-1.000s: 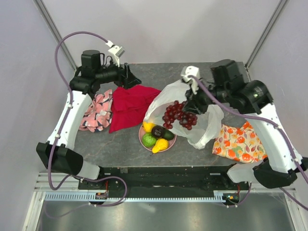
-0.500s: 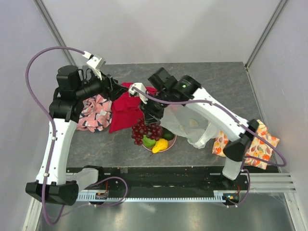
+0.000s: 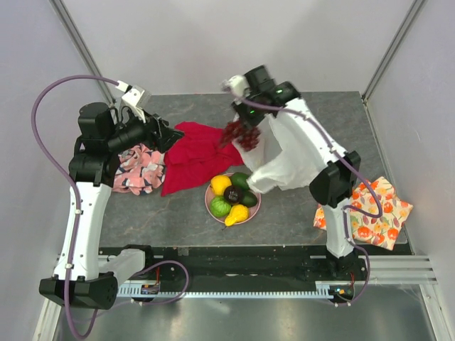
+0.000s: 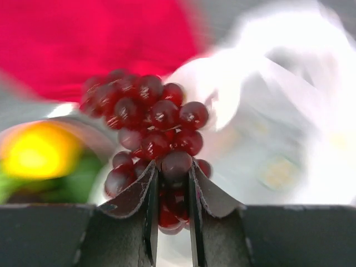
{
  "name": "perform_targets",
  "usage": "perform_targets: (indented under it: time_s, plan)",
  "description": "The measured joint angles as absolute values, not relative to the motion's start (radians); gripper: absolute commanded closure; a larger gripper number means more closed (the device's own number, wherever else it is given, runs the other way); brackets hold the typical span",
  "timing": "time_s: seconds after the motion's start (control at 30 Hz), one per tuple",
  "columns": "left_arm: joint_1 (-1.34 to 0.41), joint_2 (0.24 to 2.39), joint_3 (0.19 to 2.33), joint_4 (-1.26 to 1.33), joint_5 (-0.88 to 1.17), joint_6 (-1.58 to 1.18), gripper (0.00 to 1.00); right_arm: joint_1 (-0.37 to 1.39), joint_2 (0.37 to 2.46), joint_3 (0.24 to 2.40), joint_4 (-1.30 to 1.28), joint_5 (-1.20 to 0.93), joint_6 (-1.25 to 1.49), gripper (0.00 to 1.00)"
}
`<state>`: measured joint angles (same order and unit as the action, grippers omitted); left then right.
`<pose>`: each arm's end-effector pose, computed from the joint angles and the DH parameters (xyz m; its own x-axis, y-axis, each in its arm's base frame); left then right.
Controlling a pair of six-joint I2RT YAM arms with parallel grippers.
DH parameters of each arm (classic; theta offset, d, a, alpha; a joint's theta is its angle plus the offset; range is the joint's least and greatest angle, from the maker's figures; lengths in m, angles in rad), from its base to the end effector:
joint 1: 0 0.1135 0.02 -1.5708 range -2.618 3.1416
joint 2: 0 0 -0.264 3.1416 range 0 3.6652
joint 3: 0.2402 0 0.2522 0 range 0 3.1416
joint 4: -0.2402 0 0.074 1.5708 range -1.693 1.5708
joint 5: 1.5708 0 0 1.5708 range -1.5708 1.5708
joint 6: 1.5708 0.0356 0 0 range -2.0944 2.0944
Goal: Take the fake fruits out of the plastic bag
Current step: Adjust the plastic bag at the center of the board.
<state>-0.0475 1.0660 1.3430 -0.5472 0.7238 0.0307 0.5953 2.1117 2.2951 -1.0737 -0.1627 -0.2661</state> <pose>0.2072 -0.0335 0.4424 -0.2458 0.0347 -0.9687 0.6809 0.7174 -0.1471 0.3731 0.2596 0.3587 -0.4532 -0.6203 -0.6401 -0.7845 0.6185 -0.0440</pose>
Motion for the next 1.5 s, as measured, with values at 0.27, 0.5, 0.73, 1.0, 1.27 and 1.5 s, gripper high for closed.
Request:
perform_targets:
  time_s: [0.27, 0.5, 0.73, 1.0, 1.27, 1.5]
  plan:
    - [-0.048, 1.080, 1.337, -0.518, 0.770, 0.002, 0.25, 0.311, 2.008, 2.194, -1.008, -0.093, -0.338, 1.00]
    - [-0.048, 1.100, 1.337, -0.500, 0.793, -0.029, 0.25, 0.870, 1.671, 1.869, -0.948, -0.197, -0.408, 1.00]
    - [-0.045, 1.098, 1.337, -0.497, 0.797, -0.037, 0.25, 0.965, 1.604, 1.680, -0.978, -0.200, -0.424, 1.00]
    - [-0.034, 1.082, 1.336, -0.497, 0.805, -0.037, 0.25, 0.667, 1.708, 1.724, -0.977, -0.079, -0.425, 1.00]
    - [-0.034, 1.098, 1.337, -0.485, 0.826, -0.051, 0.25, 0.265, 1.795, 1.979, -0.944, -0.036, -0.439, 1.00]
    - [-0.034, 1.139, 1.337, -0.466, 0.847, -0.081, 0.25, 0.277, 1.787, 1.944, -0.938, -0.001, -0.430, 1.00]
